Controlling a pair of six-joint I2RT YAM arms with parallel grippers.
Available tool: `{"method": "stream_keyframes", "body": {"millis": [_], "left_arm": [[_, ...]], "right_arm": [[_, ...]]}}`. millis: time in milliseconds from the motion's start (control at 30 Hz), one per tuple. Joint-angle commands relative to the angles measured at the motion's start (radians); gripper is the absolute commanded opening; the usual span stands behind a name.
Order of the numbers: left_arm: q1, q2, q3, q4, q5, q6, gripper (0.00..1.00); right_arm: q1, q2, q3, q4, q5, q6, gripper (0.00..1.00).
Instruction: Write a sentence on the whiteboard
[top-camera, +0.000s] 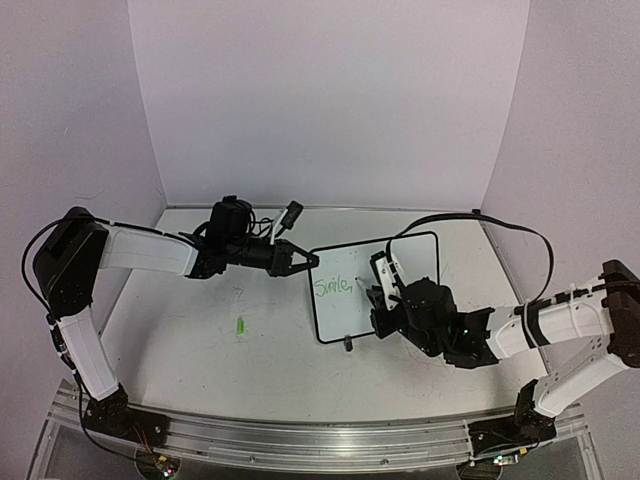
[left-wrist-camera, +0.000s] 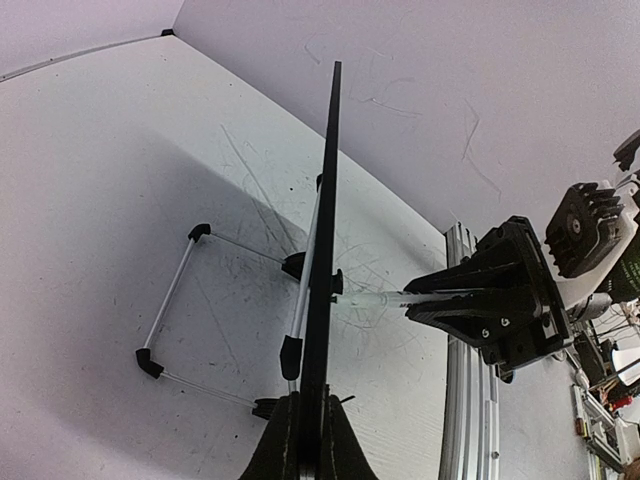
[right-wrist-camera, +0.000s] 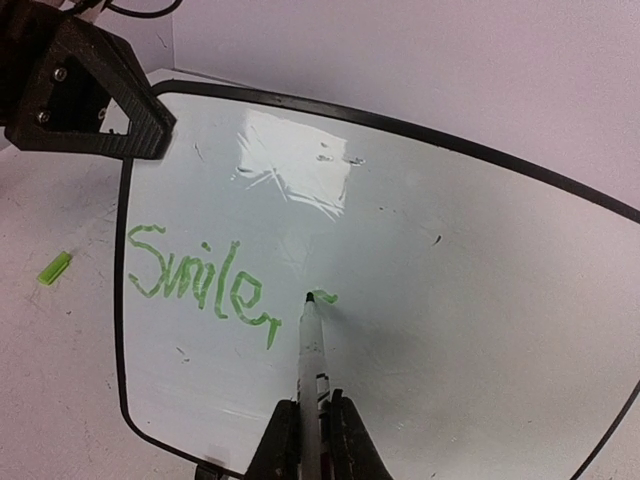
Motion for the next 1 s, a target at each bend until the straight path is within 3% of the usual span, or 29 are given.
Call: {"method": "stream_keyframes", "body": {"millis": [0, 967], "left_arm": [[-0.001, -0.042, 0.001, -0.050, -0.004, 0.016, 0.00], [-0.002, -0.031, 0.005, -0.051, 0.000, 0.015, 0.00]], "right_arm": [[0.008, 0.018, 0.022, -0.008, -0.005, 0.014, 0.00], [0.008, -0.013, -0.008, -0.066, 0.067, 0.072, 0.00]]}}
